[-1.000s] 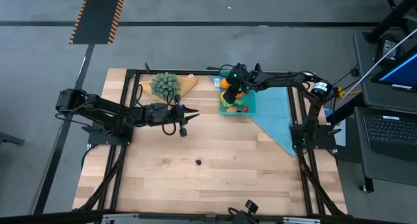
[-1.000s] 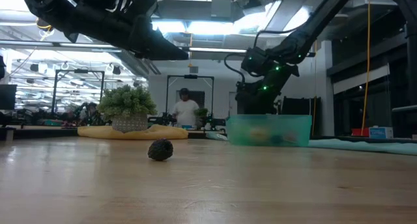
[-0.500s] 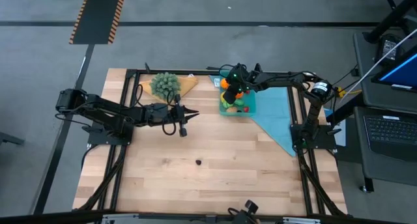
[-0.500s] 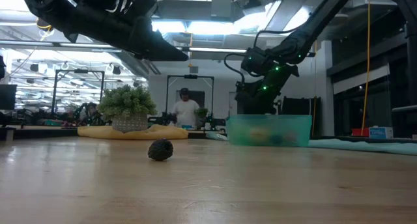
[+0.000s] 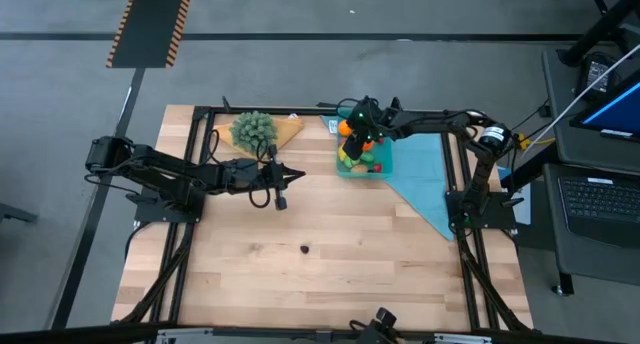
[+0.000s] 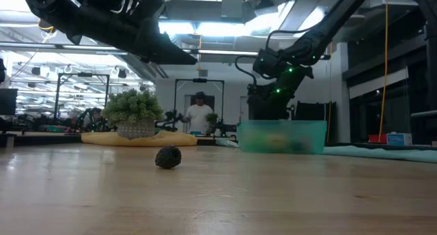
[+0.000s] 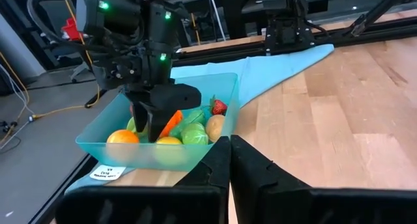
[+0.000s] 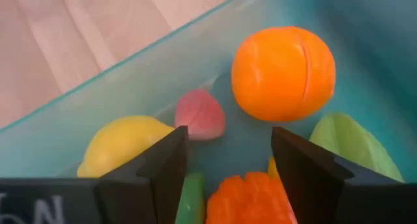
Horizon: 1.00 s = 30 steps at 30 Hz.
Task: Pick and placing Produce into tupperware
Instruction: Put the blackberry into the blue bin
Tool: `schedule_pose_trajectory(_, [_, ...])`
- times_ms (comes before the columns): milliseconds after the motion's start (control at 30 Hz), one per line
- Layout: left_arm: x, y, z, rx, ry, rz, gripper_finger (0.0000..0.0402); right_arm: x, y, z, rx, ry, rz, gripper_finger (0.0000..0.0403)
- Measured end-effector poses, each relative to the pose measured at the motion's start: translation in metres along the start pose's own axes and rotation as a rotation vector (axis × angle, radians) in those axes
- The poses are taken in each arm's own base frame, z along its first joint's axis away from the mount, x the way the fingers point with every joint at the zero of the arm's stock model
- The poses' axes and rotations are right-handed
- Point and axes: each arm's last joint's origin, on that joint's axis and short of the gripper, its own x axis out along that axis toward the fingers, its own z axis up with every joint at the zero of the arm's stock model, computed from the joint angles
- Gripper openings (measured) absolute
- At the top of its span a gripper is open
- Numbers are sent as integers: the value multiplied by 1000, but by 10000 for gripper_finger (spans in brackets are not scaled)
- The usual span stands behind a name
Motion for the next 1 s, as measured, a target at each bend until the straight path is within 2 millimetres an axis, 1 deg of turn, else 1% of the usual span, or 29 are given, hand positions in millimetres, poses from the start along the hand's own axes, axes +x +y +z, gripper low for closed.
schedule_pose_trajectory(133, [0,0,0,14,0,0,5,-4,1,11,-5,-28,2,224])
schedule_pose_trajectory(333, [0,0,0,18,0,0,21,-12,14,29,-26,-69,21,224])
schedule_pose_trajectory(400, [0,0,0,19,0,0,26,-14,18,33,-10,-71,29,224])
schedule_pose_trajectory(467, [0,0,0,19,0,0,31,-17,22,36,-47,-74,33,224])
schedule_pose_trajectory(567, [0,0,-1,16,12,-3,39,-29,30,37,-115,-94,36,224])
schedule_pose_trajectory(633, [-1,-1,-2,-3,27,-8,43,-39,36,32,-129,-124,45,224])
schedule_pose_trajectory(733, [-4,-4,-1,-1,35,-33,50,-55,49,19,-165,-207,69,224])
schedule_pose_trajectory(900, [-15,-14,8,3,-8,-113,60,-89,75,-13,-259,-416,8,224])
schedule_pose_trajectory(1000, [-23,-21,14,7,-29,-154,65,-109,90,-34,-299,-534,5,224])
